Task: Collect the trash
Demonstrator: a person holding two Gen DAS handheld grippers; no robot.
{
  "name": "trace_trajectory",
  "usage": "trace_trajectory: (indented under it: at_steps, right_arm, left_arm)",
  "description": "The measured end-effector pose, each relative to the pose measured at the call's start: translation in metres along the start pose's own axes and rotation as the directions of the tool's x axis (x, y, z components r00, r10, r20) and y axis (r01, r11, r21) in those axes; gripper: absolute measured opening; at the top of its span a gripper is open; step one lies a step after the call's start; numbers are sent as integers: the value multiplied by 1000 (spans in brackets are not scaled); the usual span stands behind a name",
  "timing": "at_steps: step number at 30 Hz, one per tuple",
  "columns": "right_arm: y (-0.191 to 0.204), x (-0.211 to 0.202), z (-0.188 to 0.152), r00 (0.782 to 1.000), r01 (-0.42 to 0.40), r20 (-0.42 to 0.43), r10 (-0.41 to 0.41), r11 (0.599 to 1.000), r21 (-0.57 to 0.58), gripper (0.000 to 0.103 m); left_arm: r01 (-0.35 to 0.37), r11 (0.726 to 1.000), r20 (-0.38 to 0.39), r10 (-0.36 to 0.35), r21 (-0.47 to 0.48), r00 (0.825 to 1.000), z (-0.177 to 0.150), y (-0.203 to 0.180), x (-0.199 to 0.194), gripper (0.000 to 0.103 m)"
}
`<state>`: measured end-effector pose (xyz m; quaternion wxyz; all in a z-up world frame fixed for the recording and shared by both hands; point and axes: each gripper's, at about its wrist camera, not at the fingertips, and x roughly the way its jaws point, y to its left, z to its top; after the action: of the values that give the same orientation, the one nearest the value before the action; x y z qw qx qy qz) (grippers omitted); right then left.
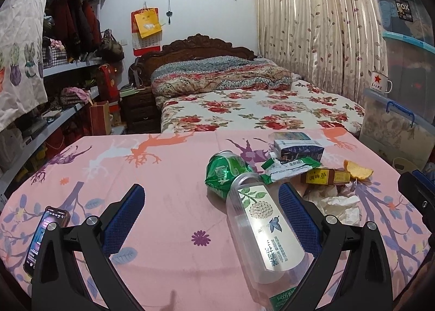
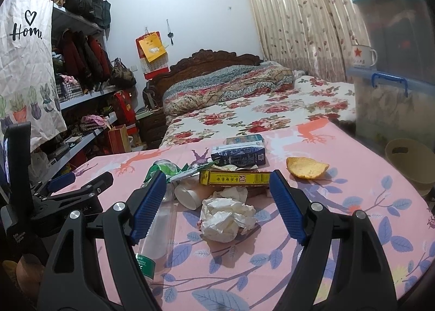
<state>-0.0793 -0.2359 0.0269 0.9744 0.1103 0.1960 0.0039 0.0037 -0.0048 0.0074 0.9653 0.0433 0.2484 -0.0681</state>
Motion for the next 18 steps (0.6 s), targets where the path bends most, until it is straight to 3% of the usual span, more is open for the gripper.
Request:
trace_trajectory:
  at_steps: [12, 15, 18]
  right_arm:
    - [-14, 8, -5, 999, 19, -31, -17, 999, 49, 78]
    - [-26, 12, -7, 998, 30, -52, -26, 996, 80, 78]
    - [-36, 21, -13, 995, 29, -94, -19, 993, 112, 78]
  left_arm:
    - [47, 997, -90, -52, -55, 995, -2, 25, 9, 94]
    - [65, 994, -134, -77, -93, 988, -6, 40, 12, 94]
    - [142, 984, -189, -160, -107, 969, -11, 40, 15, 94]
